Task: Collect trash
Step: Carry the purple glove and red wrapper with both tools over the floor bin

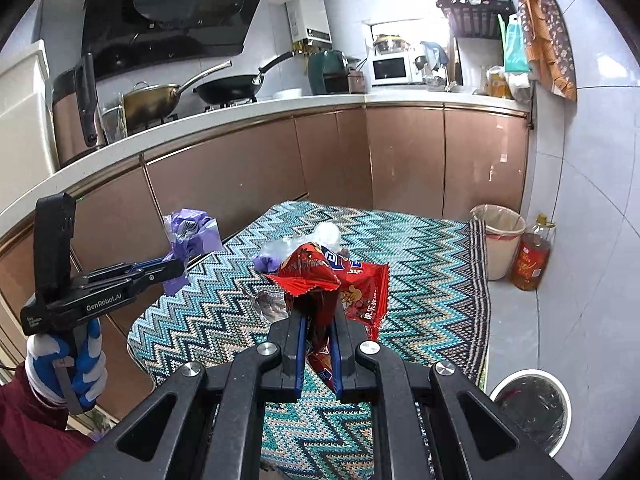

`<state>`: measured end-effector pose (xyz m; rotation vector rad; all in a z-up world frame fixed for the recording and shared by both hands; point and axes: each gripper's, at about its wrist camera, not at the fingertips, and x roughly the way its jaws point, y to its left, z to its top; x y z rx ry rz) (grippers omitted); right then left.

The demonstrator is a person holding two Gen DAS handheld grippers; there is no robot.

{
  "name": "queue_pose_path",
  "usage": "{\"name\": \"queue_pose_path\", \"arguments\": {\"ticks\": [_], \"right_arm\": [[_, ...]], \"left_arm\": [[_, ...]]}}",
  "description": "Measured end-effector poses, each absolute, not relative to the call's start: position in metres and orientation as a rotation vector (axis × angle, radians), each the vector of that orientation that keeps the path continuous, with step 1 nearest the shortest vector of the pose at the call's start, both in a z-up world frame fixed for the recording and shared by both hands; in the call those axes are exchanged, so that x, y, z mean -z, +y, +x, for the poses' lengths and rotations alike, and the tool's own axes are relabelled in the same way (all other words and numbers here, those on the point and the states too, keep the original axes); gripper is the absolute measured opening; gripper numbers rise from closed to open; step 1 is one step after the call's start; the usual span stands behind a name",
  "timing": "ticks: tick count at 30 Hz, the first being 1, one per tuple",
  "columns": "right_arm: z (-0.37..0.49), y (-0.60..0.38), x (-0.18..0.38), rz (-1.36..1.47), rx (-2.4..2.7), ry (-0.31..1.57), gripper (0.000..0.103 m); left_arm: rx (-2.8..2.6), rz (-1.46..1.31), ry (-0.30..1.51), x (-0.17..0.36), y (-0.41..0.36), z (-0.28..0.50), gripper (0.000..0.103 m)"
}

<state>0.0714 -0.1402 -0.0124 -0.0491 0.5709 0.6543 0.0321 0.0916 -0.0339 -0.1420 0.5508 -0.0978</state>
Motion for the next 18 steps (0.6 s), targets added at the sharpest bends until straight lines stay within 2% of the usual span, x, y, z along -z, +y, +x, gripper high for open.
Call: {"name": "queue_pose_path", "arguments": {"ticks": [18], "right_arm": [[0.065, -0.199, 0.010, 0.034, -0.611, 0.496, 0.010]], "left_arm": [[0.104, -0.005, 0.547, 0.014, 0.031, 0.037, 0.014]]}}
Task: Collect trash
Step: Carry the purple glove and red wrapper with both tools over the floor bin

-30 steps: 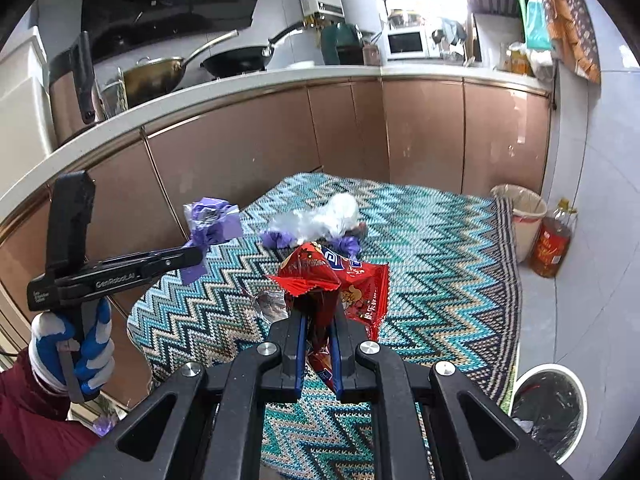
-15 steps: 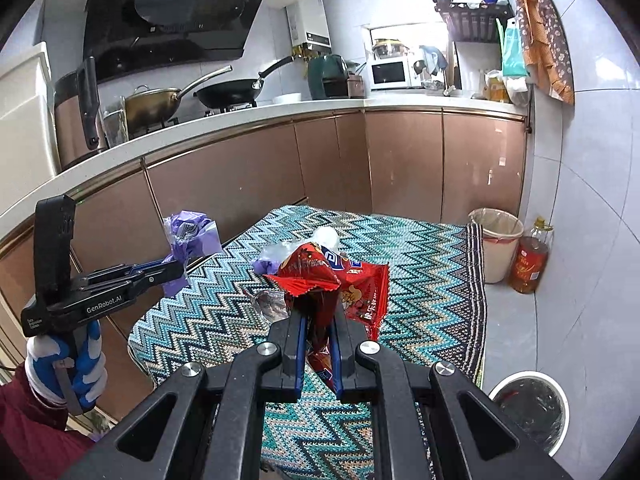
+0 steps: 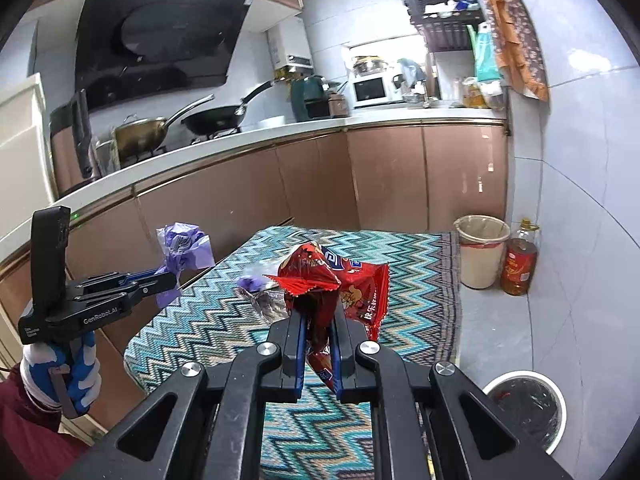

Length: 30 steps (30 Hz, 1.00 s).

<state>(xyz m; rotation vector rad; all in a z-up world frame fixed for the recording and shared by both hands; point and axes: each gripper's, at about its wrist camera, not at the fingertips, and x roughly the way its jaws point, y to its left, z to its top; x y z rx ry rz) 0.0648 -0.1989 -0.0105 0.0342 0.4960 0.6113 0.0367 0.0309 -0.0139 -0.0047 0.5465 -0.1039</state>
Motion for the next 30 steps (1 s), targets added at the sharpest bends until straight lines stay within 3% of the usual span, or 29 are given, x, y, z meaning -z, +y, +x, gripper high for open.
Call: {"name": "queue_pose_path", "arguments": {"ticks": [19, 30], "right_arm": [[0.079, -0.346, 0.036, 0.178, -0.371, 0.490, 0.010], [0.113, -0.421, 0.100, 0.304, -0.210, 0.619, 0.010]], "left_arm": [[0.373, 0.247, 0.612, 0.014, -0.137, 0.111, 0.014], [0.582, 0.308, 0.857, 0.090, -0.257, 0.194, 0.014]]}}
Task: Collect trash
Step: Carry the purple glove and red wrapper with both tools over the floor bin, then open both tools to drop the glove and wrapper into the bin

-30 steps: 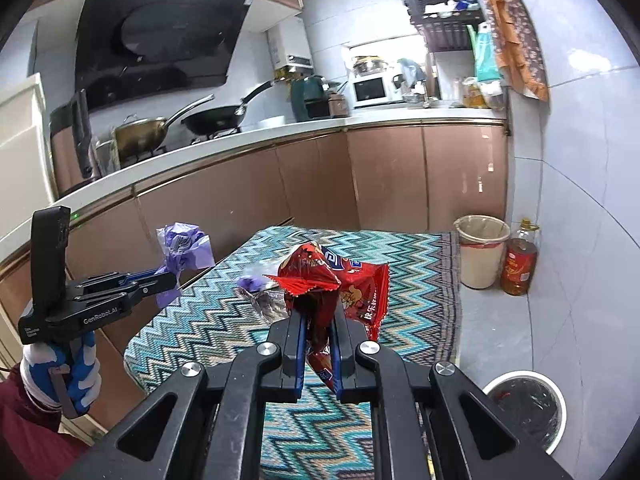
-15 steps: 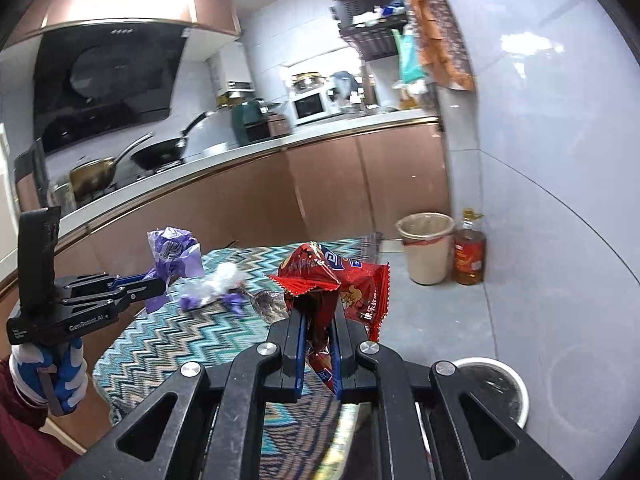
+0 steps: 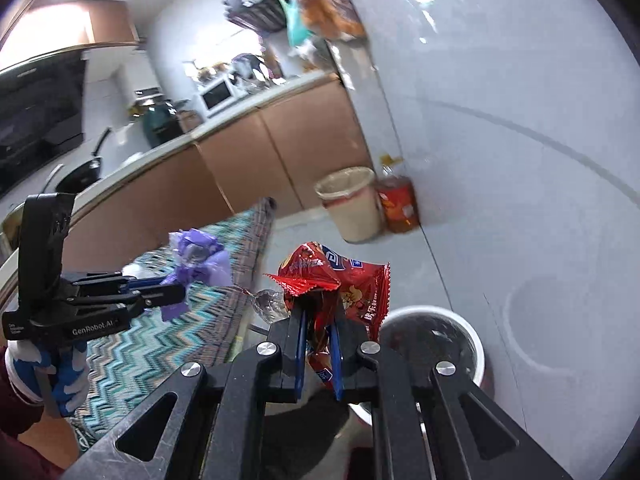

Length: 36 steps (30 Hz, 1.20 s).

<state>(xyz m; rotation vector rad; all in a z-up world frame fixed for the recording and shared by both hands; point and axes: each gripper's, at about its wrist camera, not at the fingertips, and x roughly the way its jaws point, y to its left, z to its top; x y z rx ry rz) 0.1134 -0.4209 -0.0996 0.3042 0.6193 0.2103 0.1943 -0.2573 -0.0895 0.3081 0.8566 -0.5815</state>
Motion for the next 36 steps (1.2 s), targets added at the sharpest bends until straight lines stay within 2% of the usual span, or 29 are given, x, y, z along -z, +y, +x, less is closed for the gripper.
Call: {"name": "queue_pose_path", "arguments": {"ticks": [10, 20, 22, 24, 25, 36], "right_arm": [[0.155, -0.454, 0.156, 0.345, -0.118, 0.754, 0.012], [0.182, -0.467, 0.186, 0.319, -0.064, 0.838, 0.015], [0.187, -0.467, 0.190, 0.313, -0.053, 0.852, 0.026], [0.189, -0.469, 0.193, 0.301, -0.040, 0.858, 0.035], [0.190, -0.469, 0.194, 0.297, -0.037, 0.861, 0.035], [0.171, -0.470, 0.176, 0.296, 0.006, 0.836, 0.037]], "left_arm": [[0.651, 0.389, 0.991, 0.162, -0.338, 0.236, 0.014], [0.666, 0.367, 1.066, 0.202, -0.372, 0.272, 0.016], [0.678, 0.351, 1.079, 0.206, -0.374, 0.277, 0.020], [0.688, 0.335, 1.084, 0.209, -0.376, 0.280, 0.041], [0.690, 0.327, 1.077, 0.209, -0.375, 0.280, 0.044], [0.686, 0.270, 1.036, 0.184, -0.350, 0.263, 0.045]]}}
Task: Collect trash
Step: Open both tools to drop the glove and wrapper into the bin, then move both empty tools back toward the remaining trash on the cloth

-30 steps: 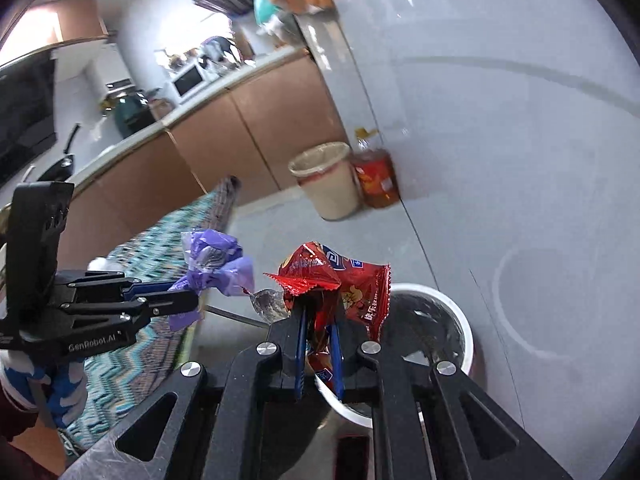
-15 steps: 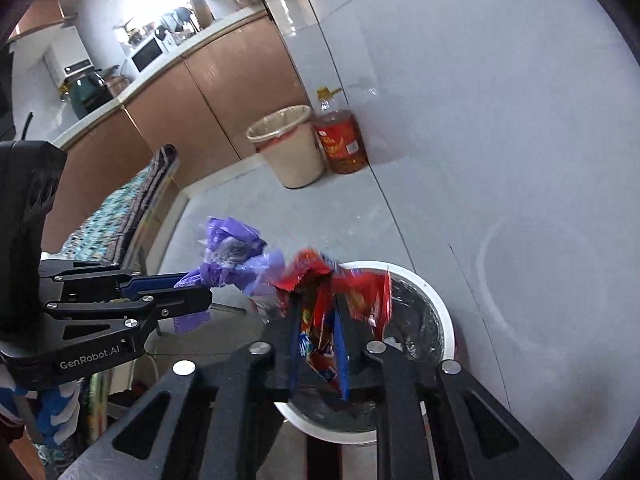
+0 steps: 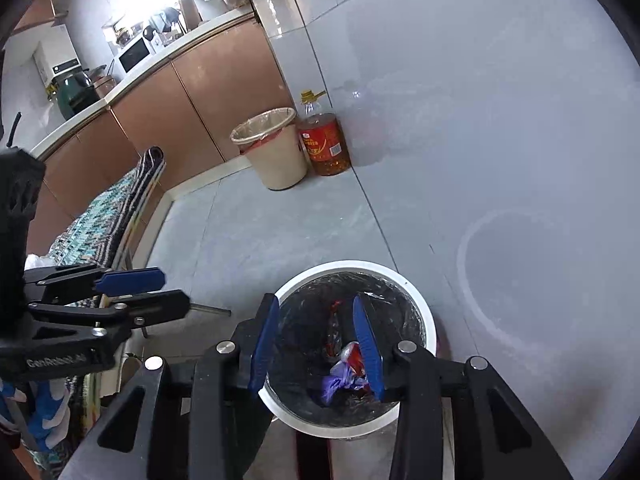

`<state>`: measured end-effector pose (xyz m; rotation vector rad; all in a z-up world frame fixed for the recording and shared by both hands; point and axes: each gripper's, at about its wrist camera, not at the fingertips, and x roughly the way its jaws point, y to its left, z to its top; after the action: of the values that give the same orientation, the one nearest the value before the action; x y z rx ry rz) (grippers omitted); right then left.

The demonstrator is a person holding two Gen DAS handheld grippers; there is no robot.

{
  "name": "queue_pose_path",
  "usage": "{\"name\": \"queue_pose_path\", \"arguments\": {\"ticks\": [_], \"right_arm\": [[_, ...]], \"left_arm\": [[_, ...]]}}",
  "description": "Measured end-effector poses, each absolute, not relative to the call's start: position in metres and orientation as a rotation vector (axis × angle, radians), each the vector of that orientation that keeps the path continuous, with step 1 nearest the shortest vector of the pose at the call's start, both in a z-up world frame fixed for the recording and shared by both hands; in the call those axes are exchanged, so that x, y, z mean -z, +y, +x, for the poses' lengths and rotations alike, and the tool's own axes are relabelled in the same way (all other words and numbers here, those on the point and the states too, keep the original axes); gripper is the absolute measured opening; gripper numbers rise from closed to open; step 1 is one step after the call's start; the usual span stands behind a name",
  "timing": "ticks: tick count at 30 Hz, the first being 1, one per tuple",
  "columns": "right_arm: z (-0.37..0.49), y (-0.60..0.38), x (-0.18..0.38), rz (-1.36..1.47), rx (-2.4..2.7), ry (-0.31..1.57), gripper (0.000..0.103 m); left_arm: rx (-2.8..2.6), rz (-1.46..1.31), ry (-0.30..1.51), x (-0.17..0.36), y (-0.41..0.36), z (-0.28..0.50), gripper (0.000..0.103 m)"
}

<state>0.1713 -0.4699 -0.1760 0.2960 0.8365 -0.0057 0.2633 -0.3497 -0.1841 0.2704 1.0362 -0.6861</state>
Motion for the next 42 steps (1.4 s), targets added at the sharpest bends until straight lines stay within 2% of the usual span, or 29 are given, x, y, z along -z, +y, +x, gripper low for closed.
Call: {"name": "queue_pose_path", "arguments": {"ticks": [8, 15, 21, 31, 35, 39, 42], "right_arm": [[0.151, -0.450, 0.134, 0.290, -0.009, 0.752, 0.040], [0.121, -0.409, 0.074, 0.237, -0.059, 0.632, 0.042], [0.097, -0.372, 0.028, 0.191, -0.113, 0.527, 0.046], [0.062, -0.305, -0.034, 0.101, -0.229, 0.395, 0.048], [0.050, -0.281, -0.048, 0.064, -0.273, 0.362, 0.050], [0.041, -0.258, -0.060, 0.029, -0.320, 0.335, 0.052], [0.039, -0.247, -0.066, 0.014, -0.350, 0.324, 0.052]], "left_arm": [[0.653, 0.200, 0.951, 0.138, -0.295, 0.235, 0.045], [0.619, 0.151, 0.829, 0.086, -0.234, 0.194, 0.045], [0.562, 0.099, 0.712, 0.038, -0.169, 0.160, 0.049], [0.367, 0.041, 0.502, -0.024, -0.056, 0.103, 0.049], [0.287, 0.025, 0.446, -0.040, -0.015, 0.082, 0.049], [0.216, 0.005, 0.401, -0.049, 0.024, 0.061, 0.055], [0.157, -0.011, 0.376, -0.052, 0.053, 0.050, 0.056]]}}
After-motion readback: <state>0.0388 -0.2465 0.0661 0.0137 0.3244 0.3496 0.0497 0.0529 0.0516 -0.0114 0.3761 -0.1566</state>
